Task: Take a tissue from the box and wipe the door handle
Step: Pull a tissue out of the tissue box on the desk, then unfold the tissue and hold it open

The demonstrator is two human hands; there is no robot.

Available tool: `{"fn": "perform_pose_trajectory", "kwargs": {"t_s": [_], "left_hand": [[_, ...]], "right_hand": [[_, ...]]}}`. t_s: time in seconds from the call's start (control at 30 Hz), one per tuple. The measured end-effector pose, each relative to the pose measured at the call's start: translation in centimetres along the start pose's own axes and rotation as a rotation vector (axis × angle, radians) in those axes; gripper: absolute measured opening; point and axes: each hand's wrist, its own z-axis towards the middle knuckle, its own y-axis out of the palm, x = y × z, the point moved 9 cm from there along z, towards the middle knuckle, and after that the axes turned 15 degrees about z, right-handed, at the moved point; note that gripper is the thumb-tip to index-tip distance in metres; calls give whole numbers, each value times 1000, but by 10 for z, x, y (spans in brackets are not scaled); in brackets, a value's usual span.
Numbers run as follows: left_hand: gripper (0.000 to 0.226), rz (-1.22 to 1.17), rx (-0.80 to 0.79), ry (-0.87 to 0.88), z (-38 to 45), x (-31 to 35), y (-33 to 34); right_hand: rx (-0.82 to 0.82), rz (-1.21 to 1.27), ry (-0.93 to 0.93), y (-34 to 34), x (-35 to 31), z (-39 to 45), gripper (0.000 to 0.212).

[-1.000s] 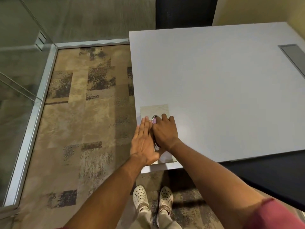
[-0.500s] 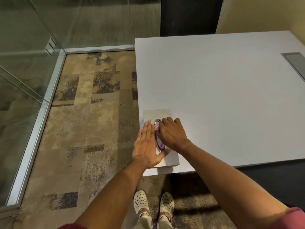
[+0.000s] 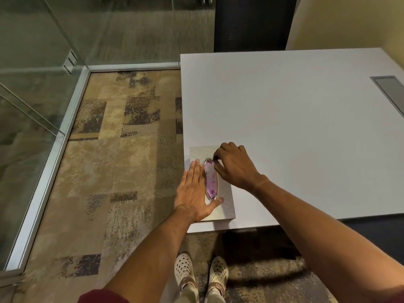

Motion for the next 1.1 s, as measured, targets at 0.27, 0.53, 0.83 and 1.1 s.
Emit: {"fn": "perform_pose_trajectory", "kwargs": {"t_s": [0.27, 0.53, 0.83, 1.1], "left_hand": [[117, -5, -9, 6, 0, 0, -1], [117, -6, -35, 10, -2, 0, -6], [116, -163, 5, -13, 0, -11, -41], [90, -411, 313, -133, 13, -63, -156]], "right_hand": [[82, 79, -42, -25, -10, -2, 25], [146, 382, -18, -57, -11, 3, 16], [203, 587, 33, -103, -4, 20, 9], [231, 552, 6, -143, -16, 31, 13]]}}
